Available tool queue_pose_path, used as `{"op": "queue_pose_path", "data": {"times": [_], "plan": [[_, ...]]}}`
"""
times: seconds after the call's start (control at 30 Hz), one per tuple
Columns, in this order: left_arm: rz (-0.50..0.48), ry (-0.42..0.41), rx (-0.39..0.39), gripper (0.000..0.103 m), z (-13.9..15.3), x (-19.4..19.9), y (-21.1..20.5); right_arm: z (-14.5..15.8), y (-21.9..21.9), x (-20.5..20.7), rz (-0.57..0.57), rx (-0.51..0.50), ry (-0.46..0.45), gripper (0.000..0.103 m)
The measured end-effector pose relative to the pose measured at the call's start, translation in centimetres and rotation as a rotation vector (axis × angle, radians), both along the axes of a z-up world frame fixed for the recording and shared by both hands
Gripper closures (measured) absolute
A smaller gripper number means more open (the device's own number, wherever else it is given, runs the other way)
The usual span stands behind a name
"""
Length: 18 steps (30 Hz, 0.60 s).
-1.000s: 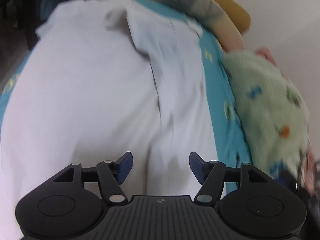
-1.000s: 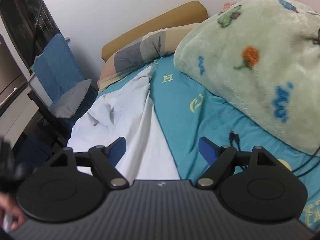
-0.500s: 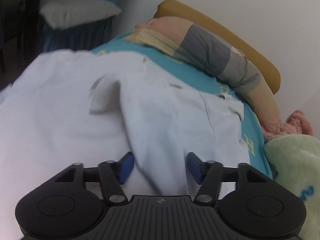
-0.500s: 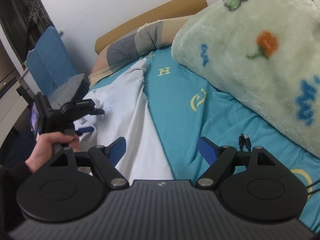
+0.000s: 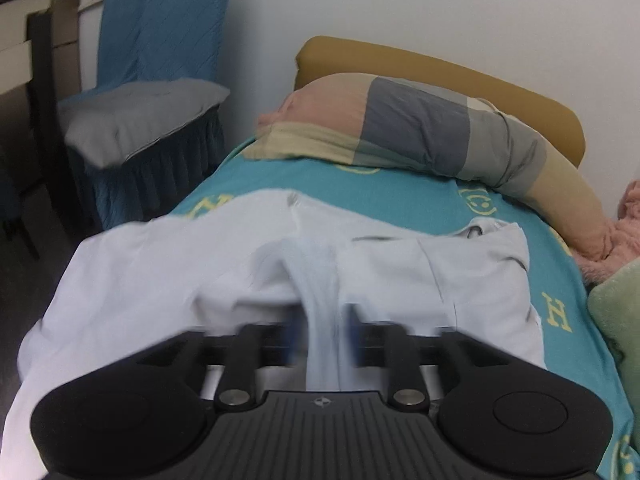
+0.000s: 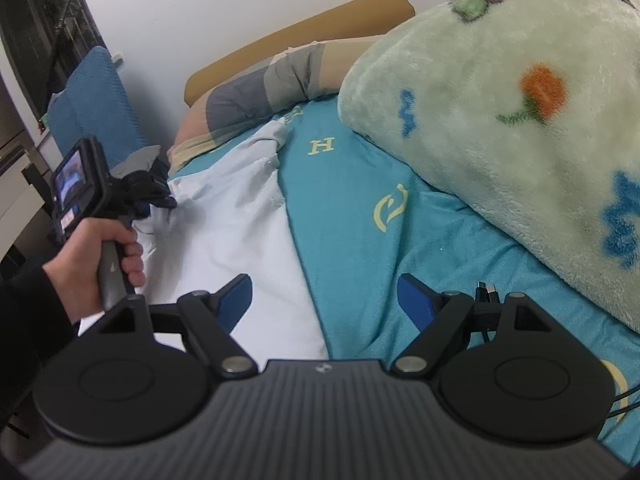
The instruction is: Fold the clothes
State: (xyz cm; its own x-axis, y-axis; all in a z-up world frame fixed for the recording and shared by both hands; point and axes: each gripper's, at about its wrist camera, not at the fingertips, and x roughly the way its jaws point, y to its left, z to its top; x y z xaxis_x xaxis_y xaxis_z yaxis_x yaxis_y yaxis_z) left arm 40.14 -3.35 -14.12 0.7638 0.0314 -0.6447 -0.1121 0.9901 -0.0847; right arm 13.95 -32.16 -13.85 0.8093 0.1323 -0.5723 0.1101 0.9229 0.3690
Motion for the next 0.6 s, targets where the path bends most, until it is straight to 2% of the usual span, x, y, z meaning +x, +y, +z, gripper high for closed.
{"op": "queue_pose_path", "data": {"times": [0.1,0.13,0.23,0.4,0.5,0.6], "plan": [[-0.044,0.025,-0.006,0.044,1.4,-4.0,0.1,0.4,0.3,-0.2,0.012,-0.01,-0.018,0.022],[-0.062,0.035,-0.01,0.036,2.0,-5.4,0.1,0.6,0.5,-0.3,0.015,-0.013,-0.027,0.022],[-0.103,0.028,-0.002,0.023,4.5,-11.0,-0.5,1.3,0.9,-0.8,0.026,-0.023,-0.057,0.022],[-0.192,-0.005,0.035,0.019,8.5,-20.2,-2.5,2.5,1.4,-2.0,0.046,-0.051,-0.119,0.022],[-0.274,-0.033,0.101,0.016,9.9,-25.3,-4.0,3.3,1.8,-3.0,0.065,-0.07,-0.169,0.022],[-0.307,-0.071,0.106,0.013,11.0,-29.3,-4.5,4.0,2.1,-4.1,0.066,-0.106,-0.209,0.022]]}}
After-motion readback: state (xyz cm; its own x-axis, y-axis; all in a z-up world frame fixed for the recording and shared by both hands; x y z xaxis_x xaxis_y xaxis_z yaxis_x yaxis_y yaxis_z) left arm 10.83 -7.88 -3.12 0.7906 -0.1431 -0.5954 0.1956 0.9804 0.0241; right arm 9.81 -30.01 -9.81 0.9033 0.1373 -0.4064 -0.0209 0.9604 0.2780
